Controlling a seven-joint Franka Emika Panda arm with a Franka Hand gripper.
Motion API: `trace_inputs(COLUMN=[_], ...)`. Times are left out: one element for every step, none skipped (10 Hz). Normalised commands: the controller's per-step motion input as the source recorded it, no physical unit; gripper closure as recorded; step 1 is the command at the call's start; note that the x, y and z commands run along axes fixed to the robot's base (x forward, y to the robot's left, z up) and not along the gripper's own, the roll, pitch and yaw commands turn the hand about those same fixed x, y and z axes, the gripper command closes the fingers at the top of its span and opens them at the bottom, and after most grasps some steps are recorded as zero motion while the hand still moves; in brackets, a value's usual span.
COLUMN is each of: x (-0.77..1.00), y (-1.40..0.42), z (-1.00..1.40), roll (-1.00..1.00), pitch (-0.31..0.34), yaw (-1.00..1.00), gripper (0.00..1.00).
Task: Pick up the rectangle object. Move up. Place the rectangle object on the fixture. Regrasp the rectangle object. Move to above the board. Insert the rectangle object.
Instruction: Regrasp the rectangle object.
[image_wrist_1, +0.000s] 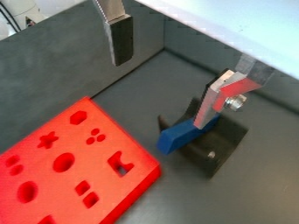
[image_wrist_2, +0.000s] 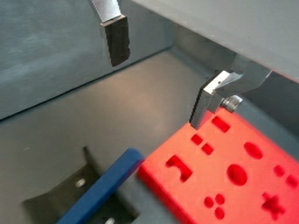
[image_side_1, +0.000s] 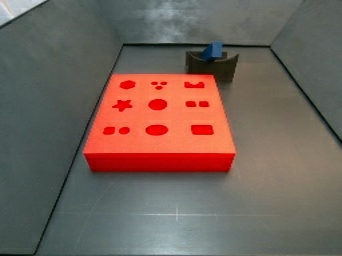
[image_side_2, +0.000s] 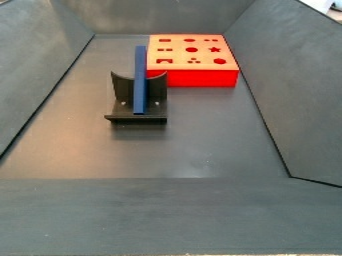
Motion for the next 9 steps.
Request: trace_inputs(x=[-0.01,-0.01,-0.01,-0.01,0.0,0.01,0.03,0.04,0.05], y=[-0.03,-0.02,-0.02,-0.02,-0.02,-0.02,-0.02,-0.03,-0.03], z=[0.01,0.01,0.01,0.01,0.01,0.0,0.0,0.0,0.0], roll=[1.0,1.0,1.0,1.0,1.0,1.0,1.0,1.0,1.0], pitch=[-0.009,-0.011,-0.01,-0.007,0.0,0.007,0.018,0.024,0.041], yaw=[0.03,0.03,0.03,0.03,0.04,0.04,0.04,0.04,0.04], gripper=[0.0,0.0,0.0,0.0,0.0,0.0,0.0,0.0,0.0])
